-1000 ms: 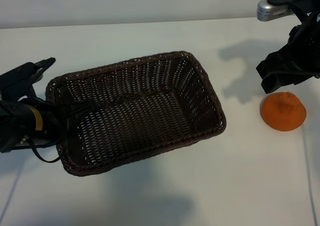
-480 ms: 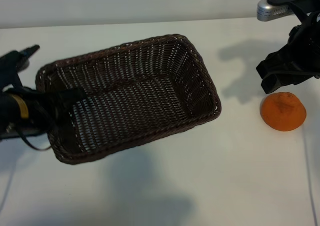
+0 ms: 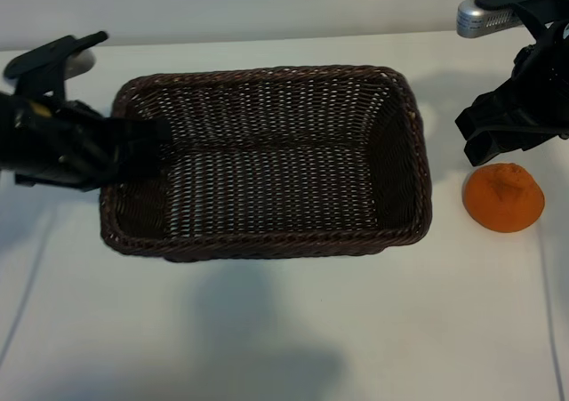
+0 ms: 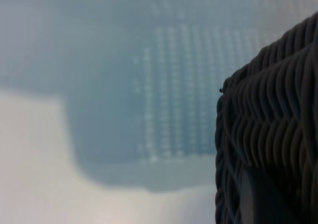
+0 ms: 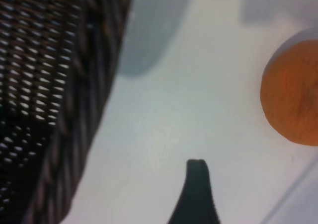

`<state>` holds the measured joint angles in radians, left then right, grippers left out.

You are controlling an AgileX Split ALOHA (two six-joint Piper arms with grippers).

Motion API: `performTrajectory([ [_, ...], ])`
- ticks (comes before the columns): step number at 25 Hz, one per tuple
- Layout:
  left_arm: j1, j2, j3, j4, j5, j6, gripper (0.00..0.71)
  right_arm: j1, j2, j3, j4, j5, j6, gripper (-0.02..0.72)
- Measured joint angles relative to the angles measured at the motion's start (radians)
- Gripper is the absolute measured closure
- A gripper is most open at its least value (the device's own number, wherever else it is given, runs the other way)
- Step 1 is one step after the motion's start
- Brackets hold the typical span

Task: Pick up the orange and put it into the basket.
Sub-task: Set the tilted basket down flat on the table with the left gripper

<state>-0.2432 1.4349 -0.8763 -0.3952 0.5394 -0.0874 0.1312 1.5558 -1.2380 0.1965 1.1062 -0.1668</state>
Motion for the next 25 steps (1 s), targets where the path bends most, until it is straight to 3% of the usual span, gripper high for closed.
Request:
performTrajectory([
  [18,0.0,0.313,-0.261,0.0,-0.008,0.054,0.554,0.0,0.0,0.0,0.0,0.0,0.0,0.144],
  [25,0.0,0.393,-0.273,-0.148,-0.064,0.178,0.554,0.0,0.0,0.0,0.0,-0.009,0.0,0.144],
])
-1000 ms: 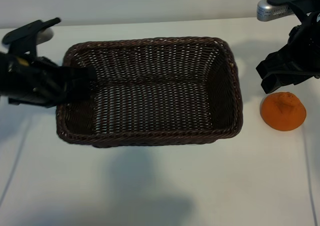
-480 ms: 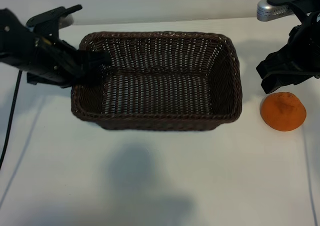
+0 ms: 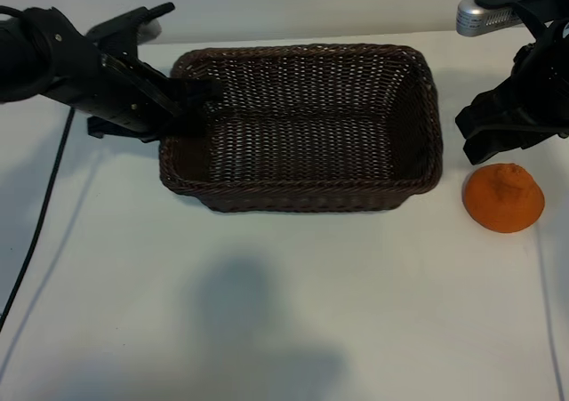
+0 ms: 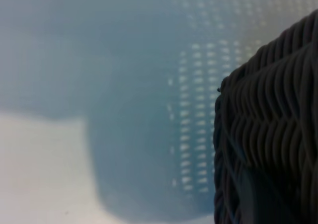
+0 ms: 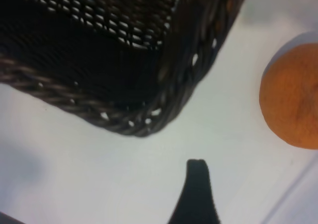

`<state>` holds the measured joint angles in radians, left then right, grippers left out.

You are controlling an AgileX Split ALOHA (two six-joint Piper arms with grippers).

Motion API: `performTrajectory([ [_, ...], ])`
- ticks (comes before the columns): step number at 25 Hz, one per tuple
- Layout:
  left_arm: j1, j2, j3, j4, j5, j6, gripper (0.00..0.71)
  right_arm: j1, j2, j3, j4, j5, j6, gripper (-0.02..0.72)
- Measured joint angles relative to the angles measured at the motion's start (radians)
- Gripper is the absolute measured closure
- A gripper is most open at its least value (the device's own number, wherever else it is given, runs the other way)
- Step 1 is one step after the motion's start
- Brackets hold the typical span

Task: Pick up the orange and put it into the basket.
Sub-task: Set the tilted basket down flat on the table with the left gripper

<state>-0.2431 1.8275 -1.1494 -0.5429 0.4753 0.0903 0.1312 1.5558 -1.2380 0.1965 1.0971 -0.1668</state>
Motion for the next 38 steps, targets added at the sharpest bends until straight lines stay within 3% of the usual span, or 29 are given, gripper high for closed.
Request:
performTrajectory([
  [6,0.0,0.047,0.0,-0.089,-0.007,0.088,0.554,0.0,0.0,0.0,0.0,-0.001,0.0,0.144],
  [38,0.0,0.117,-0.004,-0.053,-0.005,0.065,0.548,0.0,0.0,0.0,0.0,0.005,0.0,0.144],
])
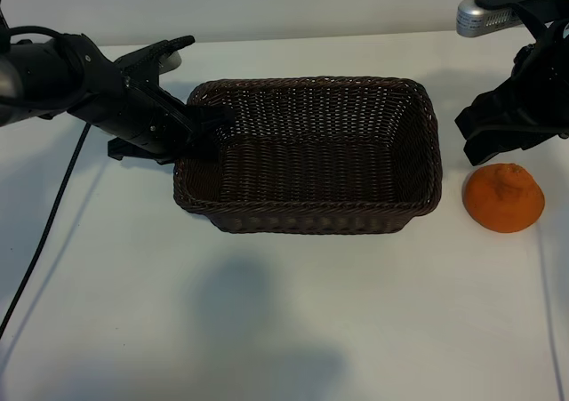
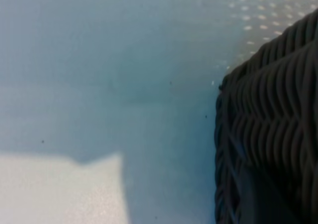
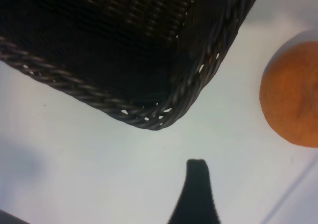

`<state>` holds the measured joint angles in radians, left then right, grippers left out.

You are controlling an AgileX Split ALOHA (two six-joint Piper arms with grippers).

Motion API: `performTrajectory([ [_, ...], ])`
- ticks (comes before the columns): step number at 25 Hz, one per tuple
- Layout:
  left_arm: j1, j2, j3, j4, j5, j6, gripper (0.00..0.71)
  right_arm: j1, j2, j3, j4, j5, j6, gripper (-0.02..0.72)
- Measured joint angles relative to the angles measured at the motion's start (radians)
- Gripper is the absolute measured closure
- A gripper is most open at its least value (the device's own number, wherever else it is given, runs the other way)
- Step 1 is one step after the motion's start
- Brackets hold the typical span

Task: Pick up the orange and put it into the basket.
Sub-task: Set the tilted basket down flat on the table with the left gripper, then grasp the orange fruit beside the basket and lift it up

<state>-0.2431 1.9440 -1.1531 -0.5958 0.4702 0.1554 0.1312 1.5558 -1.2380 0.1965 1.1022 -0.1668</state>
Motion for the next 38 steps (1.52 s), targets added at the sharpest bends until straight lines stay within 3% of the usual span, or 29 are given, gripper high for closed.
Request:
performTrajectory([
  [2,0.0,-0.001,-0.002,-0.004,0.017,0.0,0.494,0.0,0.0,0.0,0.0,0.002,0.0,0.144],
  [4,0.0,-0.007,-0.004,-0.009,0.028,-0.001,0.375,0.0,0.0,0.0,0.0,0.002,0.0,0.144],
  [7,0.0,-0.037,-0.004,-0.01,0.038,-0.004,0.13,0.0,0.0,0.0,0.0,0.005,0.0,0.144],
  [10,0.0,-0.086,-0.004,0.009,0.041,-0.025,0.019,0.0,0.0,0.0,0.0,0.008,0.0,0.144],
  [22,0.0,-0.28,-0.006,0.298,0.185,-0.175,0.05,0.0,0.0,0.0,0.0,0.011,0.0,0.144],
  [33,0.002,-0.398,-0.091,0.64,0.431,-0.333,0.081,0.0,0.0,0.0,0.001,0.013,0.0,0.144],
  [36,0.046,-0.443,-0.092,0.674,0.46,-0.338,0.092,0.0,0.0,0.0,0.001,0.013,0.0,0.144],
  [38,0.111,-0.476,-0.092,0.675,0.477,-0.332,0.099,0.0,0.0,0.0,0.001,0.013,0.0,0.144],
])
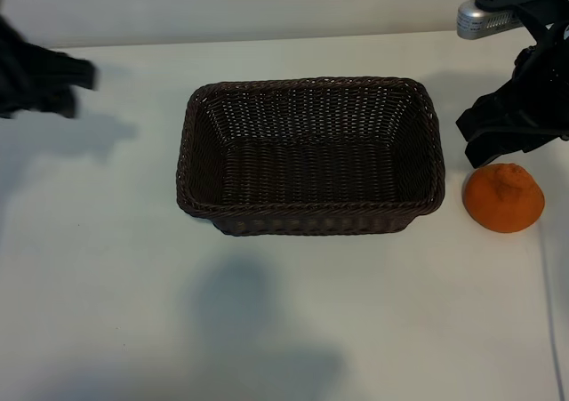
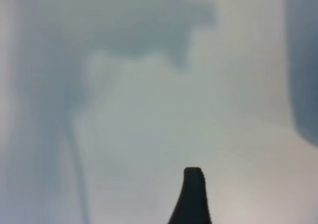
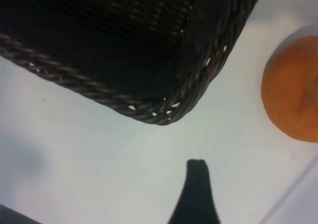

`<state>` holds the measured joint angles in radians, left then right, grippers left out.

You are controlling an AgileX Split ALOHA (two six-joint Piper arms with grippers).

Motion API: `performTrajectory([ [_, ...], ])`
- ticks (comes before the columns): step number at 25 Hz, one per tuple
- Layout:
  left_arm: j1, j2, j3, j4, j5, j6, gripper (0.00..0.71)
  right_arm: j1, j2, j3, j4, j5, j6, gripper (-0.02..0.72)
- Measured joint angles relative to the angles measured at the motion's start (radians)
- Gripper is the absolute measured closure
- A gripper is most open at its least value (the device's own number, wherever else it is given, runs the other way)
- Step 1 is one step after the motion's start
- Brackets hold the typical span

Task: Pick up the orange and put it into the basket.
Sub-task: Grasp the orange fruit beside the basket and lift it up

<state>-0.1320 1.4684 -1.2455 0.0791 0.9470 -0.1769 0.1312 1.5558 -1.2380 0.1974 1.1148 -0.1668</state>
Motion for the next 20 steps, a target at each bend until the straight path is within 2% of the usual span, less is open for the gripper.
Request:
performTrajectory([
  [4,0.145,-0.059,0.0,-0.011,0.048,0.078,0.113,0.0,0.0,0.0,0.0,0.0,0.0,0.144],
  [6,0.201,-0.084,0.0,-0.043,0.071,0.134,0.114,0.0,0.0,0.0,0.0,0.0,0.0,0.144],
  [8,0.236,-0.108,0.0,-0.079,0.077,0.177,0.114,0.0,0.0,0.0,0.0,0.0,0.0,0.144],
  [14,0.247,-0.21,0.0,-0.129,0.112,0.22,0.114,0.0,0.0,0.0,0.0,0.0,-0.001,0.144],
  [20,0.247,-0.407,0.001,-0.129,0.155,0.245,0.115,0.0,0.0,0.0,0.0,0.001,-0.001,0.144],
])
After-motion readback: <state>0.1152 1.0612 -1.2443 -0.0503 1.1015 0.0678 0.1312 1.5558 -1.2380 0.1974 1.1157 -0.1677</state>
